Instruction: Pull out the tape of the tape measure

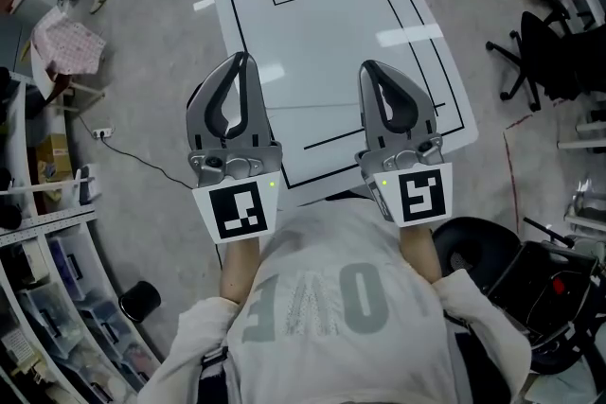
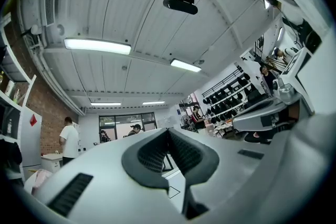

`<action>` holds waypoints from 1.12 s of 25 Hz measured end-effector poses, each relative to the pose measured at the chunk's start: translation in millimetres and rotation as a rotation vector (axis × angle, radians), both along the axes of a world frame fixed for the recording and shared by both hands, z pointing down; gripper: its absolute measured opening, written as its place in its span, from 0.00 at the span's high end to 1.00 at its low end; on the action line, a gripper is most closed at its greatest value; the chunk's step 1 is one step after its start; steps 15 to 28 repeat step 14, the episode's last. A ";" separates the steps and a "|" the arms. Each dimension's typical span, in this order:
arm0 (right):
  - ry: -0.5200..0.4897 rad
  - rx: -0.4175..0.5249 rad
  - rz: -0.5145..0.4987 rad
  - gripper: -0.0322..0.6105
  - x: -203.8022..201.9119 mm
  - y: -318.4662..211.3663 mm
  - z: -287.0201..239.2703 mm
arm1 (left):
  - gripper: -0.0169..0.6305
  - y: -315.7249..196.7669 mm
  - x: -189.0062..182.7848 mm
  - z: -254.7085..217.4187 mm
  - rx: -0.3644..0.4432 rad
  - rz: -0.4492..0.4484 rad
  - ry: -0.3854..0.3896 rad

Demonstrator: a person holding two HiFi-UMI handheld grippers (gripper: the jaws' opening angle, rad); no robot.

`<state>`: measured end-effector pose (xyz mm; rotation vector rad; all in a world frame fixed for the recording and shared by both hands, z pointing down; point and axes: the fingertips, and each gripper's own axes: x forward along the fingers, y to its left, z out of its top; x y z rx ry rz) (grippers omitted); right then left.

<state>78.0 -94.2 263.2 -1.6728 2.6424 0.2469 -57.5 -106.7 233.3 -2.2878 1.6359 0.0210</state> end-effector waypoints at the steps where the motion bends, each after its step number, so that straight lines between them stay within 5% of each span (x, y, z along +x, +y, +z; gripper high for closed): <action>1: 0.003 -0.001 0.001 0.90 0.2 0.3 0.7 | 0.93 0.1 -0.5 -0.1 0.000 0.000 0.000; 28: 0.009 -0.018 0.021 0.90 13.6 -1.8 9.5 | 0.93 -3.7 -3.7 6.4 -0.020 -0.019 -0.003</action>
